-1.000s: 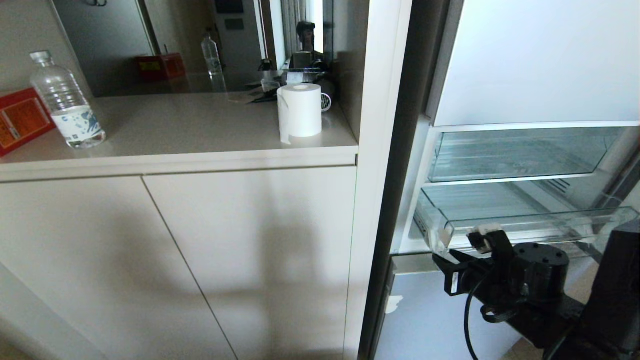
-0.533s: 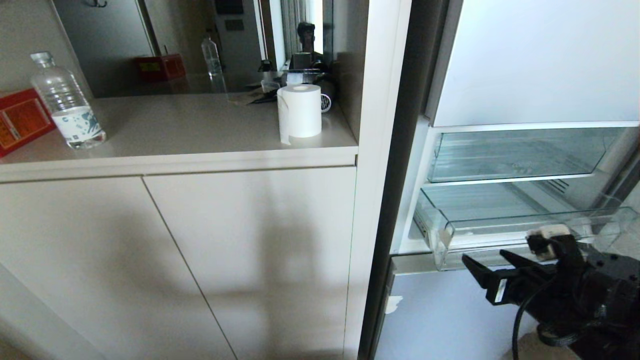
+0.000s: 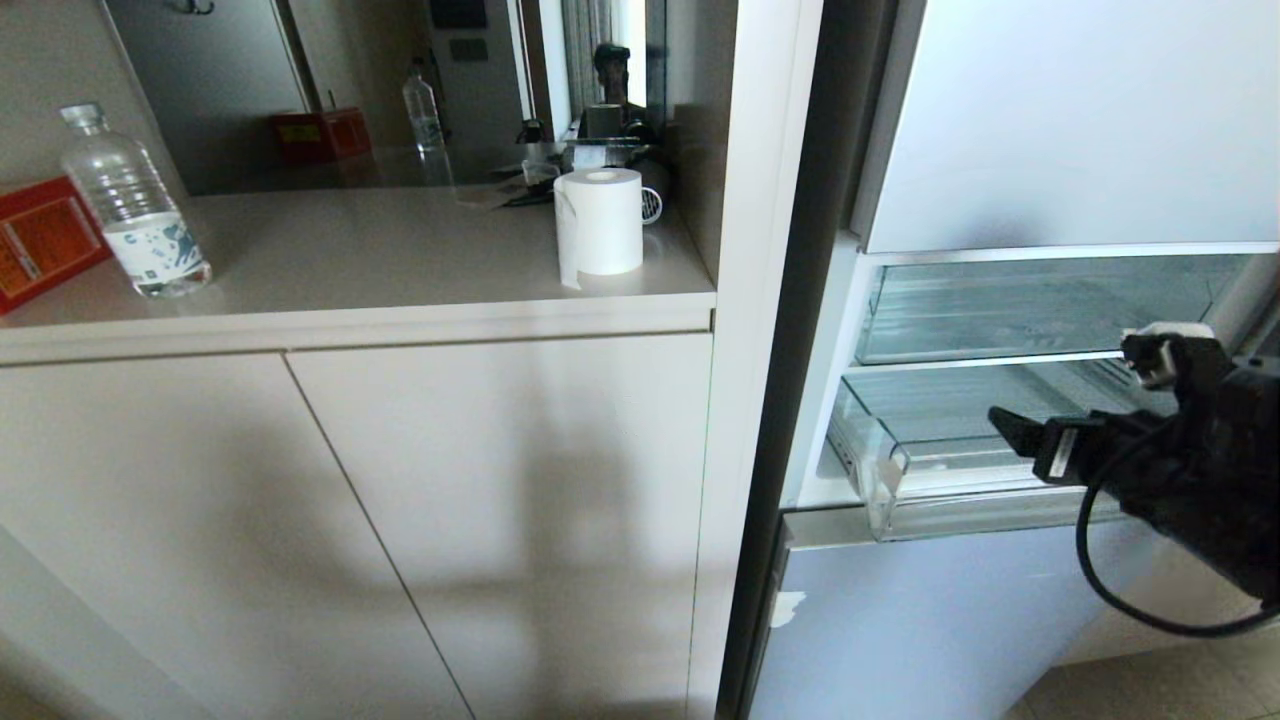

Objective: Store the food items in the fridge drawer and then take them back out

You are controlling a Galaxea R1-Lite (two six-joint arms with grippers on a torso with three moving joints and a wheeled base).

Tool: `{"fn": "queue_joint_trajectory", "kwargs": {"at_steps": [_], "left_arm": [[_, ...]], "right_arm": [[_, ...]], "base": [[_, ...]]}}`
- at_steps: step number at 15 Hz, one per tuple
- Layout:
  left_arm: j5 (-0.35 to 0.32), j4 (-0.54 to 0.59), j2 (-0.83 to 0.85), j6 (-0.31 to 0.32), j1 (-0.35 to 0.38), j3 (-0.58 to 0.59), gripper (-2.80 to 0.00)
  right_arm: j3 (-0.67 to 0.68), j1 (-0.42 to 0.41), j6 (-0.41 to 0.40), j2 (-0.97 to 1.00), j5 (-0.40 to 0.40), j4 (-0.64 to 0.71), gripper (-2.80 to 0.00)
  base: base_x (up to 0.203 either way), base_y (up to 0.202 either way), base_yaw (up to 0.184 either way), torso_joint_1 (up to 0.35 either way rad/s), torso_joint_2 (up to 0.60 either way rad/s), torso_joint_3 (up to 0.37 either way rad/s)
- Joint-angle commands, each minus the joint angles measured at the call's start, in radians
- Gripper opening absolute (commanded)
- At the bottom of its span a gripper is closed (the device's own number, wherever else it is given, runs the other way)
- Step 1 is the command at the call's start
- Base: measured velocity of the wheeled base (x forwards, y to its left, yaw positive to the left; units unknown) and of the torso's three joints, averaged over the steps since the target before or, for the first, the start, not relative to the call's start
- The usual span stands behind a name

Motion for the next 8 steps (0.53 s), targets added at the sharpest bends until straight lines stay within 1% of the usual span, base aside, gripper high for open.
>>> {"fn": "queue_joint_trajectory", "kwargs": {"at_steps": [1,3,6,8], "left_arm": [[0.0,0.0,0.002,0.0,0.0,0.0,-2.8],[0.0,0.0,0.002,0.0,0.0,0.0,-2.8],[0.0,0.0,0.002,0.0,0.0,0.0,-2.8],[0.0,0.0,0.002,0.0,0.0,0.0,-2.8]], "right_arm": [[-0.163,-0.039,-0.002,0.034,0.003,0.201,0.0],[-0.26,-0.063,-0.017,0.131,0.007,0.304,0.0],[-0.397,-0.08,-0.027,0.275,0.024,0.384,0.0],[-0.46,-0.088,-0.044,0.341,0.061,0.425,0.0]], "base": [[0.0,0.0,0.0,0.0,0.0,0.0],[0.0,0.0,0.0,0.0,0.0,0.0],[0.0,0.0,0.0,0.0,0.0,0.0],[0.0,0.0,0.0,0.0,0.0,0.0]]}}
